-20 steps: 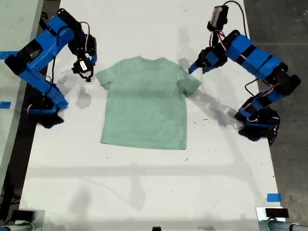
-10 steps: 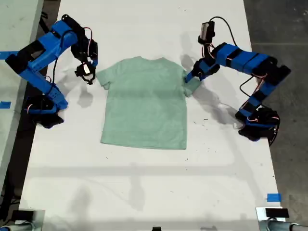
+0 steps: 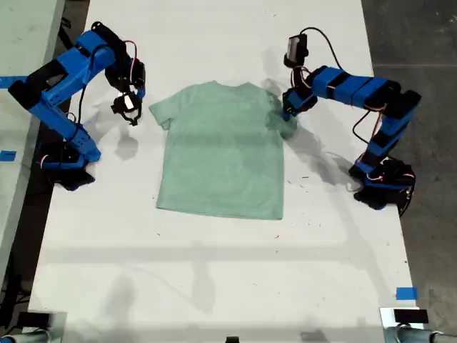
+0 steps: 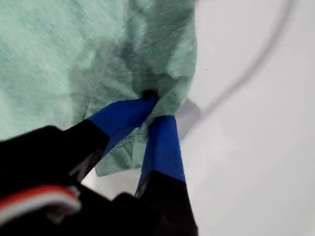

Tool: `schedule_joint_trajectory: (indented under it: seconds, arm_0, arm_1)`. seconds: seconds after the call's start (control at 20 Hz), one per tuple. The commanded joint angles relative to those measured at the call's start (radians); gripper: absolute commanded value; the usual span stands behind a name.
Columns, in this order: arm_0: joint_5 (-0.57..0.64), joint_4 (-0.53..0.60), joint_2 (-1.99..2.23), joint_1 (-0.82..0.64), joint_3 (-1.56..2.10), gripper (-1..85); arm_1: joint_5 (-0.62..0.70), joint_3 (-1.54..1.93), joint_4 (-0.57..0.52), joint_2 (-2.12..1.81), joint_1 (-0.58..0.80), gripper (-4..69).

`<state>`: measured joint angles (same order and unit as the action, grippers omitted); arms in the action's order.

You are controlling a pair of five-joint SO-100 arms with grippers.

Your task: Fold tshirt

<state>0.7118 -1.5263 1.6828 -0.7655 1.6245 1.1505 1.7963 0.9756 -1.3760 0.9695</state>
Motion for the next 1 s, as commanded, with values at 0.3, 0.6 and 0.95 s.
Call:
schedule_joint_trajectory:
  seconds: [0.3, 0.6, 0.95]
  arm_0:
    - [0.006, -0.020, 0.057, -0.008, 0.000, 0.0]
    - [0.009, -0.008, 0.058, -0.005, 0.011, 0.0]
    - [0.011, -0.005, 0.060, -0.002, 0.011, 0.0]
  arm_1:
    - [-0.123, -0.314, 0.422, -0.149, 0.014, -2.0]
    - [-0.360, -0.834, 0.603, 0.069, -0.250, -2.0]
    - [-0.522, -0.902, 0.345, 0.291, -0.414, -2.0]
